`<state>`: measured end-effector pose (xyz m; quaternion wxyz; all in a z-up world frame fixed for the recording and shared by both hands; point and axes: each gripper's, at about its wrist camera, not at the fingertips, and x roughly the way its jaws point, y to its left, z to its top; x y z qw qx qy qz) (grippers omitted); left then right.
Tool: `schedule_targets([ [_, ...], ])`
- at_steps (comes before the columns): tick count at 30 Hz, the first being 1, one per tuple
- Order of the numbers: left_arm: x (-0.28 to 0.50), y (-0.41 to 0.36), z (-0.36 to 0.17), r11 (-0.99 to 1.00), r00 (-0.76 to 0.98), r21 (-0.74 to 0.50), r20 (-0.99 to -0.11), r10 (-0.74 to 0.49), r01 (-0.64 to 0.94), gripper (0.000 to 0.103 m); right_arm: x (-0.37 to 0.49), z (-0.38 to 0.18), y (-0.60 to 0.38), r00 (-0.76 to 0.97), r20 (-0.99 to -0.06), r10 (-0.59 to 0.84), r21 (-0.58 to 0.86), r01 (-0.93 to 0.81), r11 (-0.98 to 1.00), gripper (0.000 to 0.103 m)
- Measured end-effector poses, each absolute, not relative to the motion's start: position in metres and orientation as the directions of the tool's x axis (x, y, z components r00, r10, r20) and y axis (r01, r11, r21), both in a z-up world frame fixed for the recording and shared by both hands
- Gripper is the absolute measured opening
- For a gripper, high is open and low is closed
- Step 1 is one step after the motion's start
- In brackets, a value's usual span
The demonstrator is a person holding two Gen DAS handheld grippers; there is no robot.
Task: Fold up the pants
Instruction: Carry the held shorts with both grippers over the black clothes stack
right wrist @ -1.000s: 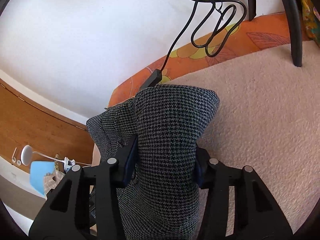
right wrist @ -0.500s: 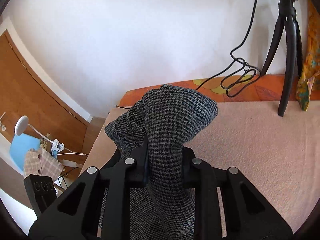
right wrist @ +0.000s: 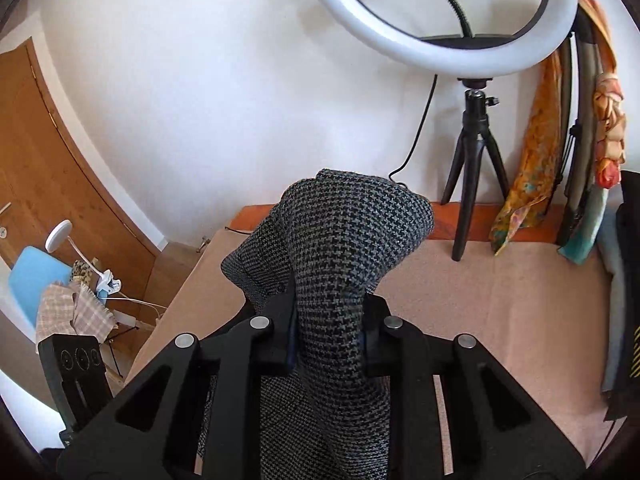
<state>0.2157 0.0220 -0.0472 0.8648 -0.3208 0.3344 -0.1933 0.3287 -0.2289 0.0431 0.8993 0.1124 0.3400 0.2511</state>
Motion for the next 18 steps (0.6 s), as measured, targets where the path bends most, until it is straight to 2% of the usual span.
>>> schedule_targets([
  [18,0.263,-0.167,-0.005,0.661,0.586,-0.655,-0.389,-0.711,0.367,0.019,0.299,0.105,-0.423,0.784,-0.514,0.348,0.294,-0.22,0.93,0.022],
])
